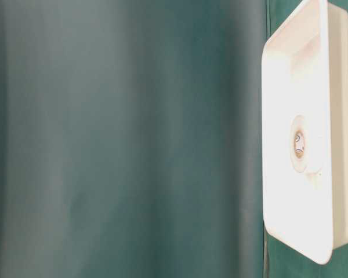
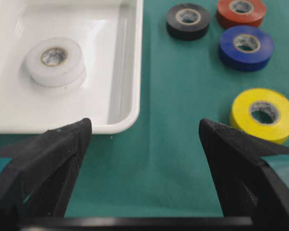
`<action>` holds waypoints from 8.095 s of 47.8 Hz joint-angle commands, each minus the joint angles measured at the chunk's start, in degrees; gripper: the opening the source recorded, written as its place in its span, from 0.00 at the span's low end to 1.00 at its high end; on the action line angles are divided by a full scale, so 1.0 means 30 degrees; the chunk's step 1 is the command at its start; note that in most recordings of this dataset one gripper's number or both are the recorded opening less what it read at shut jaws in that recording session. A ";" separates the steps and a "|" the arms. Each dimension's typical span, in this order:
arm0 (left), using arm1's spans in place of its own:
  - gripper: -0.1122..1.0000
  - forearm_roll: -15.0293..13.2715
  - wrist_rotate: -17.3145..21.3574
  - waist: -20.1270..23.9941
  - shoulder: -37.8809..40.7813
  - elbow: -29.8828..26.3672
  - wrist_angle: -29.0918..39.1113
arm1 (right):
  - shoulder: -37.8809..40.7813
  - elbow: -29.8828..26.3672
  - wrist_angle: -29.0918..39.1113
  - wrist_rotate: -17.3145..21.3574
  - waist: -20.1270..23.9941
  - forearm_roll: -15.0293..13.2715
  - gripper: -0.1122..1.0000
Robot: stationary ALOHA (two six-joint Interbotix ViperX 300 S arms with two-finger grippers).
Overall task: Pick up the tape from a random location and place it into the white case.
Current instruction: 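Move the right gripper over the yellow tape roll, then lower the right gripper and close it on the yellow tape roll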
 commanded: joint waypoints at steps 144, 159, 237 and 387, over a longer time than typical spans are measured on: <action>0.94 -0.0029 -0.0029 0.0029 0.0205 -0.0234 0.0117 | 1.8691 -2.2324 1.5732 0.2197 0.0908 0.0264 0.92; 0.94 -0.0029 -0.0029 0.0029 0.0205 -0.0234 0.0264 | 1.8691 -2.2324 1.5732 0.2227 0.0967 0.0264 0.92; 0.94 -0.0029 -0.0029 0.0029 0.0205 -0.0234 0.0264 | 2.2705 -2.1709 1.2715 0.3076 0.1201 0.0264 0.92; 0.94 -0.0059 -0.0029 0.0029 0.0205 -0.0234 0.0205 | 1.6904 -2.4082 2.0391 0.2754 0.1289 -0.1436 0.38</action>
